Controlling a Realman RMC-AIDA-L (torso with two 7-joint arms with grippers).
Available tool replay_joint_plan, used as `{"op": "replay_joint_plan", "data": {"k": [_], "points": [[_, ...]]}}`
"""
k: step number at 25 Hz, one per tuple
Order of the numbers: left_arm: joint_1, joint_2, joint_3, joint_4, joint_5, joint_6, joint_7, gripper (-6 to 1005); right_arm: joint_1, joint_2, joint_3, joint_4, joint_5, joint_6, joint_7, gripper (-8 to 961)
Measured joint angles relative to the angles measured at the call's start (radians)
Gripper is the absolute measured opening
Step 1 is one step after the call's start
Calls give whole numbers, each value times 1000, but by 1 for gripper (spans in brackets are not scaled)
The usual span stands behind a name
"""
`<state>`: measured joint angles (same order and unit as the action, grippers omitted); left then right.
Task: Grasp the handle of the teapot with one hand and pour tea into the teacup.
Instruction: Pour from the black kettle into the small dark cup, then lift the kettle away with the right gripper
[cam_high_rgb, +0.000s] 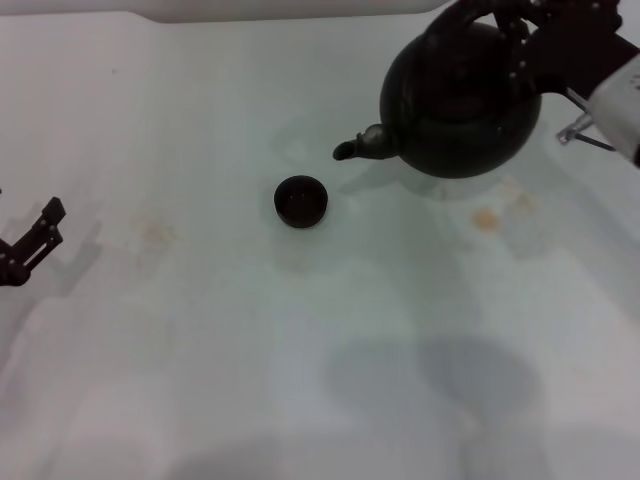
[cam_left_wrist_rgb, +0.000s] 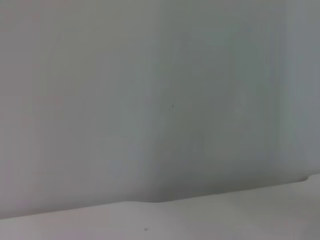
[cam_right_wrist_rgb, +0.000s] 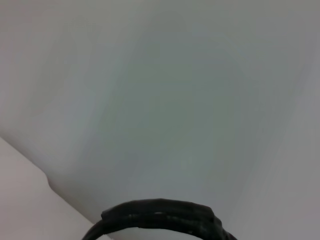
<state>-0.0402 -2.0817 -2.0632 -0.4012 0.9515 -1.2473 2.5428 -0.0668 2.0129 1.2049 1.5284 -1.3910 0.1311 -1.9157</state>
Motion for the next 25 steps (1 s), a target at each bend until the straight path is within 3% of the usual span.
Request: {"op": "replay_joint_plan", "data": {"k": [20, 25], "points": [[-24, 3, 0, 18, 1, 7, 2, 831, 9, -5, -205, 28, -116, -300, -12, 106], [-23, 3, 0, 18, 2, 4, 2, 830, 4, -7, -218, 30, -119, -314, -16, 106]]}}
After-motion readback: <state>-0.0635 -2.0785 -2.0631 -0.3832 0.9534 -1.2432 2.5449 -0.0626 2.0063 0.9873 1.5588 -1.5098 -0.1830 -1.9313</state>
